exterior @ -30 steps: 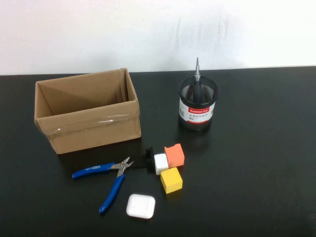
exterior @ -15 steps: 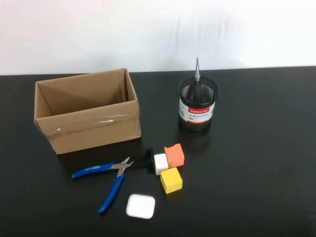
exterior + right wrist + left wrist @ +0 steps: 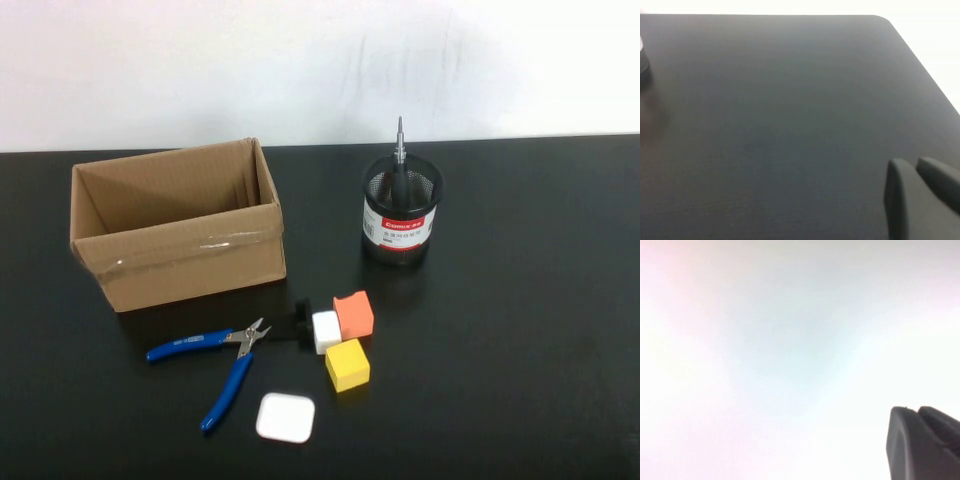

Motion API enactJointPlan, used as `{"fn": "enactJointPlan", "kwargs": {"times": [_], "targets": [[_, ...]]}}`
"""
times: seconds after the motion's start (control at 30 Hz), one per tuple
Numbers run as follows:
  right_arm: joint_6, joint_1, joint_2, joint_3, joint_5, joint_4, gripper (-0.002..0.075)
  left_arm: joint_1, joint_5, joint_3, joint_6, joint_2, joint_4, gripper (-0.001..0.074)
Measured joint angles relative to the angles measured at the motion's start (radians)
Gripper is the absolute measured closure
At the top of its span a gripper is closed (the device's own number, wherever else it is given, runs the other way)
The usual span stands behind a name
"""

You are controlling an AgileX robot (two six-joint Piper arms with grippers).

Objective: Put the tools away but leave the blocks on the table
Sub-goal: Pick up the pliers from the table

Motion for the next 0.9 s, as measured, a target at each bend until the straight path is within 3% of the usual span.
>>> {"fn": "enactJointPlan", "kwargs": {"times": [0.1,0.23,0.57,0.7,0.9], "targets": [[0.000,0.000,0.000,0.000,0.000,0.000,0.0733,0.000,0.296,-0.117,-0.005,0.081,0.003,0.0738],[0.000,0.000,0.000,0.000,0.000,0.000,0.0733,0.000,0.535,-0.154,-0.005,0.175,0.044,0.0738],[0.000,0.000,0.000,0.000,0.000,0.000,0.0733,0.000,0.740,-0.161,0.002,0.324,0.013,0.0738],[0.000,0.000,0.000,0.000,0.000,0.000,0.0733,0.000,0.897,-0.190,0.128,0.444,-0.061,0.0738],[0.000,0.000,0.000,0.000,0.000,0.000,0.0733,0.000,1.109,-0.299,0.456,0.667,-0.184,0.0738]]}}
